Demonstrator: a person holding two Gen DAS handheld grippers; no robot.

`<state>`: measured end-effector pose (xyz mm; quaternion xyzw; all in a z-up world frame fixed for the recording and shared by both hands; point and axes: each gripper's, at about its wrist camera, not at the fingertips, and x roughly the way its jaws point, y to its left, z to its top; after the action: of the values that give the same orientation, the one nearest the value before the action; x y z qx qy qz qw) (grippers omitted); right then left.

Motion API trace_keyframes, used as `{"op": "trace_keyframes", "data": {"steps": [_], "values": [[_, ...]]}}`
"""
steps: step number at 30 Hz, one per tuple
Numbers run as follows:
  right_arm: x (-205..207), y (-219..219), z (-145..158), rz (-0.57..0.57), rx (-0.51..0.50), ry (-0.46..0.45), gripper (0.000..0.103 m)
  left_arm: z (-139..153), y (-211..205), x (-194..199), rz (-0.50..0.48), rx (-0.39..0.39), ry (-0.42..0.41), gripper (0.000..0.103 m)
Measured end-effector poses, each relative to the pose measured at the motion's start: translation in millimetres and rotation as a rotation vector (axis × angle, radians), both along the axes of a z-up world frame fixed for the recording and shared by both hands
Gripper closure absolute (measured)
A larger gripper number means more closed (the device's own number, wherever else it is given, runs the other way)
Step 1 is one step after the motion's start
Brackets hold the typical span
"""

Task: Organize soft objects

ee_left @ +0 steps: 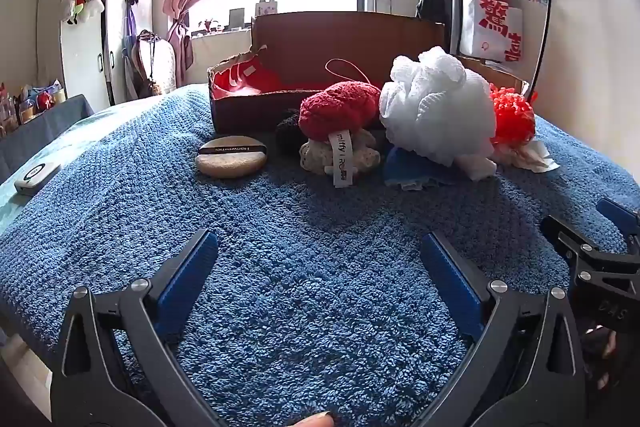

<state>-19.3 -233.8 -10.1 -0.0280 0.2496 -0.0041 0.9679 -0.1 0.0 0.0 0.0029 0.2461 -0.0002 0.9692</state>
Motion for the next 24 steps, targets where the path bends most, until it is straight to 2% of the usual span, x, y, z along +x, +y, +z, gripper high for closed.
{"op": "trace_keyframes", "data": {"steps": [24], "values": [[0.1, 0.8, 0.8, -0.001, 0.0, 0.003, 0.0, 0.0, -0.4, 0.2, 0.001, -0.004, 0.01, 0.0]]}}
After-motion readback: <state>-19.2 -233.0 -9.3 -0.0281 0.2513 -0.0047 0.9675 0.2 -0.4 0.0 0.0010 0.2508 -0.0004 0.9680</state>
